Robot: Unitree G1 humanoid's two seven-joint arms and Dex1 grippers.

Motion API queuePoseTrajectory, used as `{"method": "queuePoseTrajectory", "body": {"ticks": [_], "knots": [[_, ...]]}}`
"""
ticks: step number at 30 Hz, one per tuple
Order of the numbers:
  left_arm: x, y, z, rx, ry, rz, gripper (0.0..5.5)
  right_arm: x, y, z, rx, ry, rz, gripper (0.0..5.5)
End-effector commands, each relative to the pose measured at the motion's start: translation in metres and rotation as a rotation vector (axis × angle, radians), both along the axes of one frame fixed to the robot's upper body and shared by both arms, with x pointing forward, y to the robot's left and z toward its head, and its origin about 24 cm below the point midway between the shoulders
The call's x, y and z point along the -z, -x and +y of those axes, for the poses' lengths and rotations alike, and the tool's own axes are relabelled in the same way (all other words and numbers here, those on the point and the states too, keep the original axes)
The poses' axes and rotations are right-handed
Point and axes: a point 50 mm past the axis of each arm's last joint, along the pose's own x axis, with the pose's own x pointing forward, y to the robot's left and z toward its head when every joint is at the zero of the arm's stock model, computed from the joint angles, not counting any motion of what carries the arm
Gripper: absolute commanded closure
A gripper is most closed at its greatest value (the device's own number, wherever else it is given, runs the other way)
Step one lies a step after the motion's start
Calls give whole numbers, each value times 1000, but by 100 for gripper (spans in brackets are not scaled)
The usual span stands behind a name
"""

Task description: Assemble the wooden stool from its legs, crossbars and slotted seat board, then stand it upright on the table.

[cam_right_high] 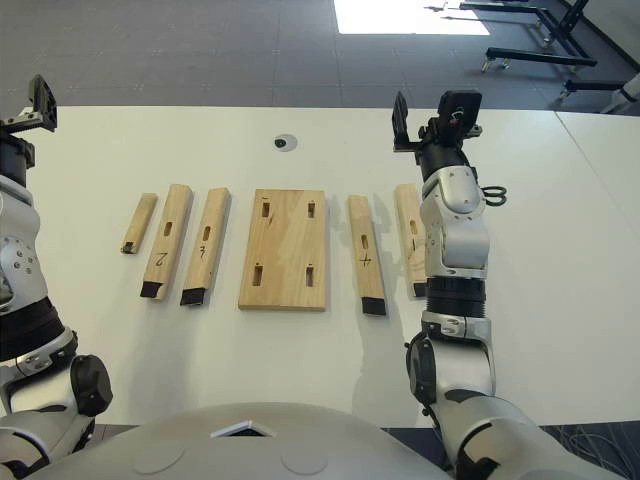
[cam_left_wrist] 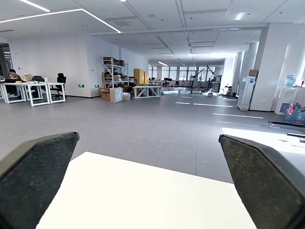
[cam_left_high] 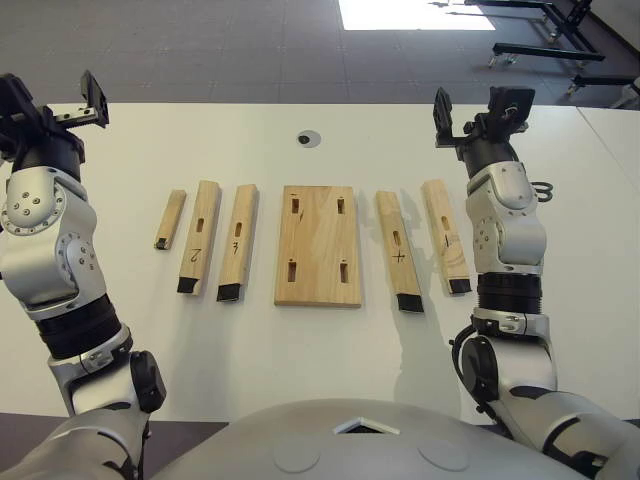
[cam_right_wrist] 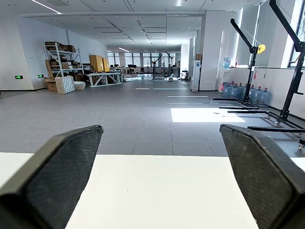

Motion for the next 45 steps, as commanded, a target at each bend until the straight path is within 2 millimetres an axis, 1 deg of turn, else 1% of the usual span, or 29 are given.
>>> {"method": "queuePoseTrajectory", "body": {"ticks": [1, 15, 19, 21, 27, 35, 45], "knots": [[1, -1, -3, 4, 2, 2, 10, -6, -2, 2, -6, 13, -20, 99], [2, -1, -6, 11, 6, 1, 10, -4, -2, 3, -9, 15, -18, 99], [2, -4, -9, 13, 29, 9, 10, -3, 0, 0, 5, 17, -13, 99], [3, -3, -8, -10, 38, 18, 10, -3, -2, -2, 31, 29, 3, 99], [3, 5, -8, -62, -21, 57, 10, -1, -8, -4, 62, 30, 63, 99], [5, 10, -7, -47, -8, 79, 10, -2, -12, -4, 47, 8, 94, 99], [6, 9, -10, -32, -27, 59, 10, 0, -10, -7, 53, 72, 90, 99]]}}
